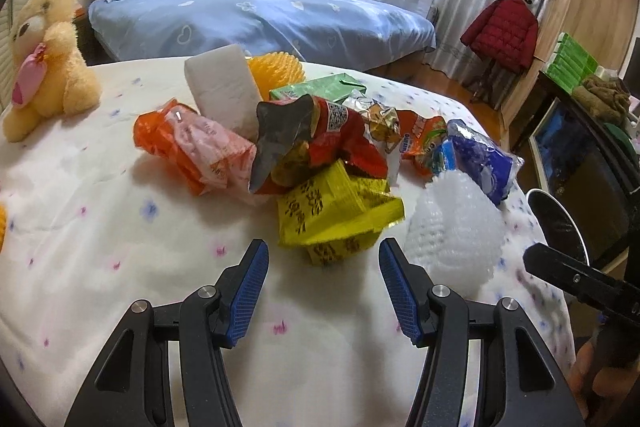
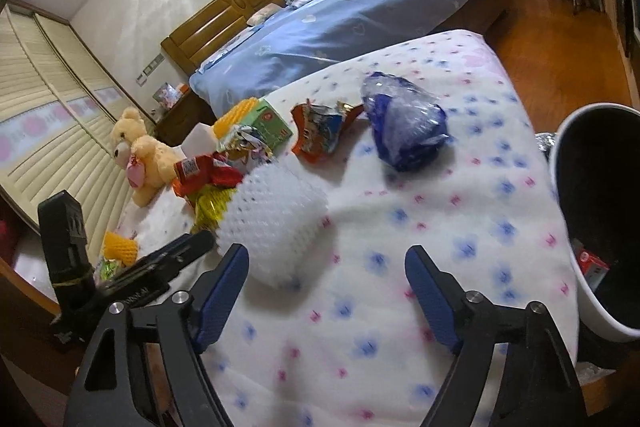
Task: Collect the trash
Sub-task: 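Grasp the yellow snack wrapper with the left tool while the right tool grasps the white foam net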
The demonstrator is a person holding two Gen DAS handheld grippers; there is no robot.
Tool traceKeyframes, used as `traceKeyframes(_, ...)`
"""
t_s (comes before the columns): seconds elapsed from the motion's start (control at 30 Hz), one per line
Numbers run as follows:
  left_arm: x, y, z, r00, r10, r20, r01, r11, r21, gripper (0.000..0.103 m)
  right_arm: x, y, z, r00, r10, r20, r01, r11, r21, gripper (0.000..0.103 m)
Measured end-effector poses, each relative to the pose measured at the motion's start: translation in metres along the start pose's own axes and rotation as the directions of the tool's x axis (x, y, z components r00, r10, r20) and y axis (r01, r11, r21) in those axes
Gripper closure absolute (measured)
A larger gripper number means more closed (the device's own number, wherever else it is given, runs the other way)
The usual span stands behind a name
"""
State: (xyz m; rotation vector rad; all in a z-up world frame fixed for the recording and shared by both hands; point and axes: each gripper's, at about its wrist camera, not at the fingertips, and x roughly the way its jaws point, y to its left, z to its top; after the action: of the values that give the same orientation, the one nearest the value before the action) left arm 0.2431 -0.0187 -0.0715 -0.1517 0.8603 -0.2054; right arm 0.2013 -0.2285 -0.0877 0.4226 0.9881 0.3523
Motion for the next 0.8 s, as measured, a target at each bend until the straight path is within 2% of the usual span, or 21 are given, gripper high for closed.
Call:
traceKeyframes(0.13,0.006,0.003,0.004,1.0,-0.007,0.008,0.007,1.0,0.005,0.047,0.015,0.01,0.006,0.999,0.031,-0.02,-0.031,0.999,-0.009,0.028)
traceKeyframes(0.23,0.011,0.006,0.005,1.0,-0.015,0.006,0.015,1.0,-0.001,0.049,0.028,0.017,0.008,0.998,0.041,-0.037,-0.042,0.999,-0.024,0.037)
traceKeyframes(0.33,0.016,0.006,0.005,0.999,-0.034,-0.006,0.034,0.999,-0.002,0.064,0.042,0.019,0.009,0.996,0.059,-0.066,-0.061,0.998,-0.019,0.056)
traceKeyframes(0.4,0.019,0.005,0.006,0.999,-0.04,-0.013,0.04,0.999,0.006,0.071,0.045,0.017,0.007,0.994,0.072,-0.077,-0.073,0.997,-0.013,0.078)
traceKeyframes(0.43,0.02,0.004,0.007,0.999,-0.044,-0.012,0.044,0.999,0.011,0.077,0.045,0.018,0.007,0.994,0.072,-0.077,-0.074,0.997,-0.016,0.079)
traceKeyframes(0.5,0.021,0.002,0.008,0.999,-0.053,-0.009,0.053,0.998,0.022,0.085,0.041,0.021,0.005,0.995,0.075,-0.066,-0.078,0.996,-0.04,0.087)
traceKeyframes(0.57,0.021,0.001,0.008,0.998,-0.059,-0.003,0.059,0.998,0.029,0.091,0.036,0.022,0.003,0.995,0.081,-0.061,-0.084,0.995,-0.054,0.089)
traceKeyframes(0.8,0.006,-0.001,-0.001,0.998,-0.053,0.039,0.051,0.998,0.044,0.1,0.014,0.01,-0.008,0.996,0.082,-0.047,-0.084,0.995,-0.048,0.09)
